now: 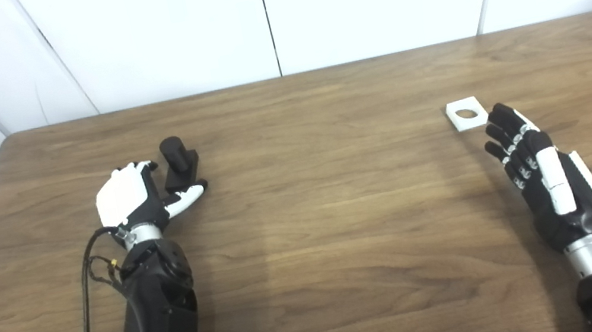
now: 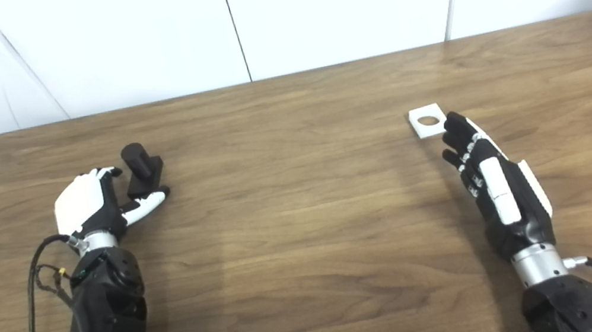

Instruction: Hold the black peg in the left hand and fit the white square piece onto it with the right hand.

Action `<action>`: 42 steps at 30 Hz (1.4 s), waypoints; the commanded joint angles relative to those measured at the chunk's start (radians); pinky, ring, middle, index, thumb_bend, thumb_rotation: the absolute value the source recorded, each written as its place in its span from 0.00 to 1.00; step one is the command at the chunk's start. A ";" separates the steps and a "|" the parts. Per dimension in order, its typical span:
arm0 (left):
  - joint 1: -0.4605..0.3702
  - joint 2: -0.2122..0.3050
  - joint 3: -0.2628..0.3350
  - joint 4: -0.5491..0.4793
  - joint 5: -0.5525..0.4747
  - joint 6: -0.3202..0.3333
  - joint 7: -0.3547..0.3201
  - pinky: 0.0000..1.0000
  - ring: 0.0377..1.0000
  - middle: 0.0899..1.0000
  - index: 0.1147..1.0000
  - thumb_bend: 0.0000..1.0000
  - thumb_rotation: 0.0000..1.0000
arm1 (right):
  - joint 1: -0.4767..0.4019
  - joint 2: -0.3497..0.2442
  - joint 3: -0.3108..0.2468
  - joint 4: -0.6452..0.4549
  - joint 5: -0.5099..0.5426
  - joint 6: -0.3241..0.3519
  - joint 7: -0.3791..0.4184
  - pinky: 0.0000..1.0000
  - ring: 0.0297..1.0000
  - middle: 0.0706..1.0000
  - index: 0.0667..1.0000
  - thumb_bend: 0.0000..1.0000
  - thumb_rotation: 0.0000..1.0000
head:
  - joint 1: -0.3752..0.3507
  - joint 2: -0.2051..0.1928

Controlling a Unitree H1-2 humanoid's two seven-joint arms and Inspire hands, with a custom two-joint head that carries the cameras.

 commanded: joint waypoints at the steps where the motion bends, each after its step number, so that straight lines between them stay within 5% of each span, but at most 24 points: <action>1: -0.053 0.021 -0.007 0.009 0.006 0.001 0.044 0.95 0.99 0.93 0.81 0.78 0.58 | 0.029 -0.010 0.005 0.033 0.006 -0.042 0.014 0.93 0.95 0.93 0.89 0.63 0.84 | -0.002 0.001; 9: -0.060 0.029 -0.022 0.058 -0.008 0.001 0.090 0.93 0.97 0.92 0.69 0.73 0.53 | 0.033 -0.015 0.004 0.028 0.015 -0.037 0.014 0.93 0.94 0.93 0.89 0.64 0.84 | -0.002 0.002; 14: -0.054 0.037 -0.040 0.058 -0.050 0.000 0.137 0.91 0.96 0.89 0.58 0.65 0.34 | 0.033 -0.022 0.003 0.025 0.028 -0.034 0.022 0.95 0.94 0.93 0.90 0.63 0.85 | 0.000 0.004; 17: -0.050 0.040 -0.048 0.053 -0.091 -0.001 0.163 0.91 0.97 0.88 0.46 0.53 0.12 | 0.032 -0.025 0.004 0.024 0.029 -0.036 0.023 0.95 0.94 0.93 0.90 0.62 0.86 | 0.001 0.005; 19: -0.048 0.043 -0.053 0.051 -0.112 -0.002 0.178 0.92 0.97 0.87 0.43 0.51 0.08 | 0.032 -0.026 0.004 0.021 0.028 -0.033 0.023 0.95 0.94 0.93 0.90 0.62 0.86 | 0.002 0.006; 42: -0.023 0.062 -0.101 0.024 -0.235 -0.005 0.263 0.88 0.96 0.83 0.42 0.51 0.06 | 0.030 -0.045 -0.004 0.000 0.049 -0.011 0.033 0.97 0.95 0.94 0.91 0.63 0.90 | -0.001 0.016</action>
